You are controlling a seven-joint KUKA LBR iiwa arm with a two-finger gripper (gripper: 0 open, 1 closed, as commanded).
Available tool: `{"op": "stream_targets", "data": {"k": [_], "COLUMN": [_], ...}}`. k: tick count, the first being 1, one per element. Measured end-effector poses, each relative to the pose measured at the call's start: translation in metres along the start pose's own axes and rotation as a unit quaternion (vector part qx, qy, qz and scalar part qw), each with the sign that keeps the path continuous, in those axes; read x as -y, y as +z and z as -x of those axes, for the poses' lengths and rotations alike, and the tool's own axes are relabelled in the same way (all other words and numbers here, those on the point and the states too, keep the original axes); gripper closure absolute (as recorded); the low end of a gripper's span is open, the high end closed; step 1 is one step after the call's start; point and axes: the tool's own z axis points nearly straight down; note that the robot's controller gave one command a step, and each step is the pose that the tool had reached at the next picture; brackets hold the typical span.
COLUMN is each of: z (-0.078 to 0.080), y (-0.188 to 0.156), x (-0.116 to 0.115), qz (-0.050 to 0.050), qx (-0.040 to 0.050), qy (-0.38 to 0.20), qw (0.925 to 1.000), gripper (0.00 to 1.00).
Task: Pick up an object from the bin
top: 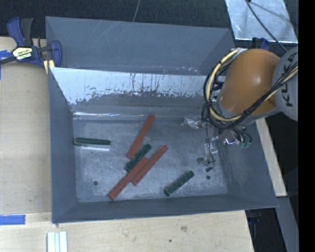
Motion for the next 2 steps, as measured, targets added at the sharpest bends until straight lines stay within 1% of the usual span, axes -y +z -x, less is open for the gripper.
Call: {"op": "stream_targets", "data": {"k": [1, 2], "z": [-0.0507, -0.0489], "y": [0.0643, 0.0628], "x": [-0.0907, -0.0903], "qz": [0.0, 0.001], "qx": [0.0004, -0.0004], "qy": [-0.124, -0.127], "qw": [0.9923, 0.9919], "gripper": [0.0, 1.0]}}
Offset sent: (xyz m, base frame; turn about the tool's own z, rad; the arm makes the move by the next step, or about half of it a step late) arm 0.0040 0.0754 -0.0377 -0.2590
